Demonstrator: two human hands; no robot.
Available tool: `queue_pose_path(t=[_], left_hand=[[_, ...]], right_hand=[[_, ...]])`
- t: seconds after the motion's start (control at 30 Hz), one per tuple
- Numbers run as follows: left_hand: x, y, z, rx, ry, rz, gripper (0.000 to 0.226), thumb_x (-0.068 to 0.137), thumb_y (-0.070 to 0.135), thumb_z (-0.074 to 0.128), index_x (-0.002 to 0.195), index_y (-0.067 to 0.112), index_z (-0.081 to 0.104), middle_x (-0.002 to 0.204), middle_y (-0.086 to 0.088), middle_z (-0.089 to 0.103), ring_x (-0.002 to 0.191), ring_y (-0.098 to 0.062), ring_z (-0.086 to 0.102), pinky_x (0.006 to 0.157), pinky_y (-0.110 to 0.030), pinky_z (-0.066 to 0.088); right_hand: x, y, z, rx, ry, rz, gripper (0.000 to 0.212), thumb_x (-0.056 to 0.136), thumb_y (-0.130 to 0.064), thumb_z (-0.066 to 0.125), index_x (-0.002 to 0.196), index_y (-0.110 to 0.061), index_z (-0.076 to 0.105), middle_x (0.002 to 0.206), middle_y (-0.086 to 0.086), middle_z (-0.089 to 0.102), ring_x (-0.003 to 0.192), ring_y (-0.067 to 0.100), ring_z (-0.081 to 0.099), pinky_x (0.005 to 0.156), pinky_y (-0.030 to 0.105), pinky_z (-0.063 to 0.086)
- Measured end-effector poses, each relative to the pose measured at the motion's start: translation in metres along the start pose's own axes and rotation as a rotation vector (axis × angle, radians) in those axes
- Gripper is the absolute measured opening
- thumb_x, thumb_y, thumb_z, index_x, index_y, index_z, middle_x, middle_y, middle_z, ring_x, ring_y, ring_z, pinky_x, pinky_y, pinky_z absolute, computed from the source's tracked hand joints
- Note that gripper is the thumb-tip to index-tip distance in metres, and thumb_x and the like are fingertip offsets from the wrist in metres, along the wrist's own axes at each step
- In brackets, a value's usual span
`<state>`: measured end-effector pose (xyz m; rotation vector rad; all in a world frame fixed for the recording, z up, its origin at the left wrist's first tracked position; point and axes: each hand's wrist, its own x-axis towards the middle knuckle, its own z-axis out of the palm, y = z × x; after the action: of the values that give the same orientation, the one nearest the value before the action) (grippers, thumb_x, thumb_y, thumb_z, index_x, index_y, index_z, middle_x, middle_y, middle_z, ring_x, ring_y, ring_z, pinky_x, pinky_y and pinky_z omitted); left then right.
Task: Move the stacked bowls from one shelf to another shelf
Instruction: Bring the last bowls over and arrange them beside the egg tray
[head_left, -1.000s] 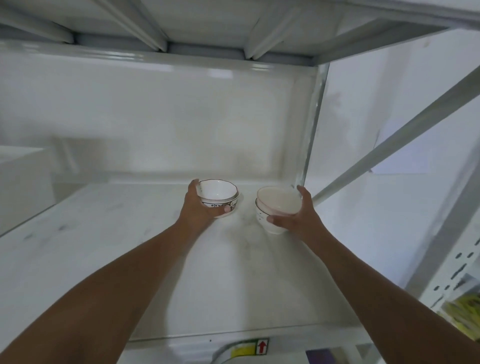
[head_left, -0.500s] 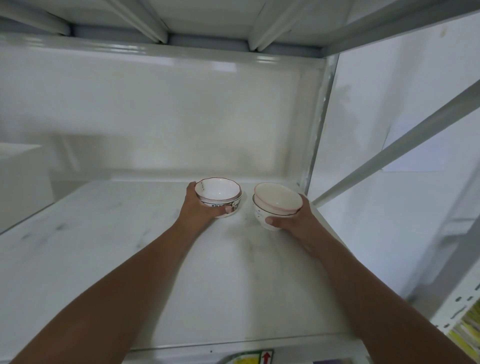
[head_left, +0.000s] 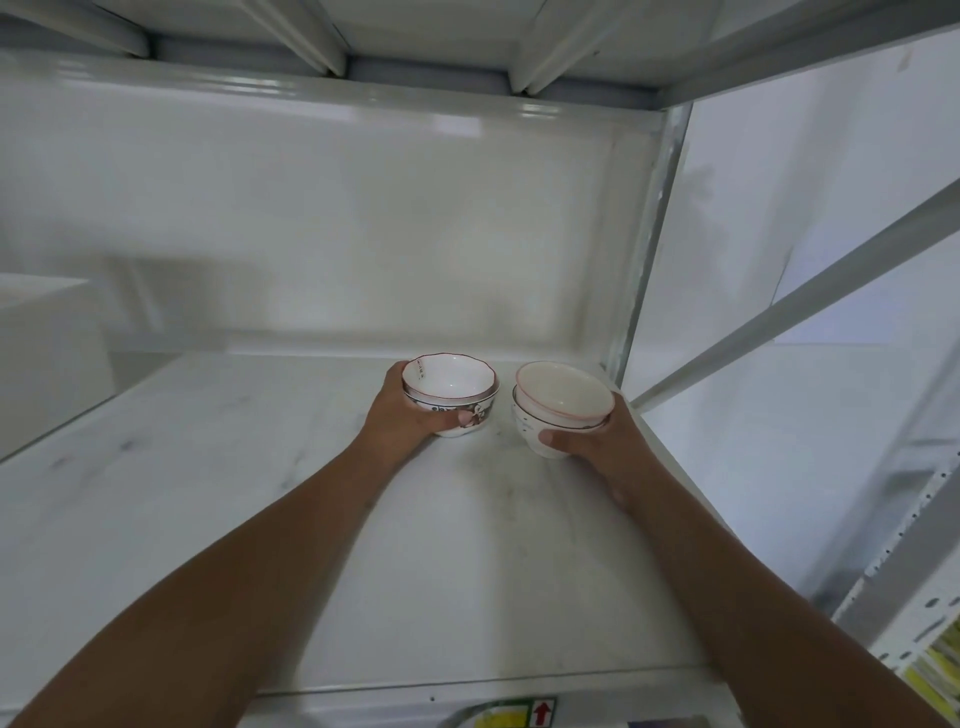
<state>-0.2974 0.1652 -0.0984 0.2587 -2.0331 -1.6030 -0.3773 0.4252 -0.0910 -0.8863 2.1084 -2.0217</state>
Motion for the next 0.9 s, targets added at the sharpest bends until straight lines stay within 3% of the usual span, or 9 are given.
queue_pose_path(t=[0.1, 0.27, 0.37, 0.43, 0.53, 0.6, 0.7, 0.9], left_hand=[[-0.002, 0.002, -0.001, -0.017, -0.041, 0.005, 0.097, 0.041, 0.034, 0.098, 0.127, 0.023, 0.054, 0.120, 0.006, 0.067, 0.110, -0.010, 0.065, 0.096, -0.035, 0.053], [-0.017, 0.015, -0.001, -0.112, -0.072, 0.016, 0.098, 0.040, 0.029, 0.092, 0.129, 0.018, 0.051, 0.122, 0.004, 0.065, 0.109, -0.008, 0.064, 0.083, -0.016, 0.052], [-0.025, 0.023, -0.003, -0.141, -0.143, 0.052, 0.075, 0.049, 0.012, 0.091, 0.116, 0.021, 0.059, 0.107, 0.008, 0.072, 0.096, -0.001, 0.068, 0.075, -0.013, 0.052], [-0.026, 0.026, -0.004, -0.160, -0.203, 0.088, 0.062, 0.054, -0.001, 0.088, 0.106, 0.023, 0.064, 0.098, 0.010, 0.076, 0.091, -0.003, 0.070, 0.077, -0.019, 0.055], [-0.026, 0.028, -0.011, -0.217, -0.249, 0.091, 0.068, 0.047, 0.011, 0.092, 0.110, 0.019, 0.066, 0.109, -0.003, 0.074, 0.100, -0.020, 0.070, 0.087, -0.037, 0.057], [-0.027, 0.033, -0.016, -0.215, -0.295, 0.111, 0.068, 0.048, 0.015, 0.092, 0.110, 0.021, 0.066, 0.108, 0.000, 0.074, 0.098, -0.015, 0.070, 0.082, -0.032, 0.057], [-0.033, 0.042, -0.022, -0.243, -0.358, 0.142, 0.071, 0.050, 0.020, 0.090, 0.114, 0.024, 0.061, 0.110, 0.003, 0.072, 0.098, -0.008, 0.068, 0.078, -0.022, 0.056], [-0.052, 0.055, -0.018, -0.307, -0.514, 0.138, 0.078, 0.045, 0.027, 0.090, 0.117, 0.024, 0.059, 0.111, 0.005, 0.072, 0.100, -0.008, 0.067, 0.083, -0.026, 0.056]], right_hand=[[0.000, -0.001, 0.000, 0.010, -0.001, -0.012, 0.075, 0.058, -0.007, 0.094, 0.127, -0.015, 0.065, 0.120, 0.007, 0.072, 0.115, 0.026, 0.067, 0.102, 0.054, 0.050], [-0.006, -0.010, 0.000, 0.032, -0.017, -0.016, 0.076, 0.059, -0.008, 0.094, 0.128, -0.014, 0.064, 0.121, 0.008, 0.072, 0.116, 0.027, 0.067, 0.100, 0.052, 0.052], [-0.012, -0.025, 0.003, 0.051, -0.017, -0.006, 0.068, 0.064, 0.001, 0.090, 0.124, -0.018, 0.066, 0.115, 0.004, 0.074, 0.110, 0.021, 0.070, 0.086, 0.041, 0.059], [-0.019, -0.039, 0.007, 0.073, 0.001, 0.000, 0.062, 0.067, 0.006, 0.086, 0.120, -0.020, 0.066, 0.110, 0.001, 0.076, 0.102, 0.014, 0.071, 0.075, 0.031, 0.059], [-0.034, -0.058, 0.013, 0.046, 0.039, -0.006, 0.056, 0.070, 0.003, 0.085, 0.115, -0.025, 0.068, 0.108, 0.001, 0.076, 0.100, 0.013, 0.072, 0.076, 0.039, 0.061], [-0.047, -0.070, 0.016, 0.016, 0.090, -0.007, 0.053, 0.071, 0.000, 0.086, 0.113, -0.029, 0.069, 0.108, -0.001, 0.076, 0.099, 0.012, 0.072, 0.079, 0.043, 0.059], [-0.069, -0.087, 0.019, -0.020, 0.148, 0.009, 0.054, 0.073, -0.006, 0.086, 0.119, -0.026, 0.067, 0.111, 0.000, 0.075, 0.101, 0.014, 0.070, 0.076, 0.038, 0.058], [-0.127, -0.119, 0.024, -0.125, 0.285, 0.030, 0.050, 0.074, -0.010, 0.086, 0.119, -0.022, 0.068, 0.109, 0.001, 0.076, 0.101, 0.015, 0.070, 0.079, 0.040, 0.058]])
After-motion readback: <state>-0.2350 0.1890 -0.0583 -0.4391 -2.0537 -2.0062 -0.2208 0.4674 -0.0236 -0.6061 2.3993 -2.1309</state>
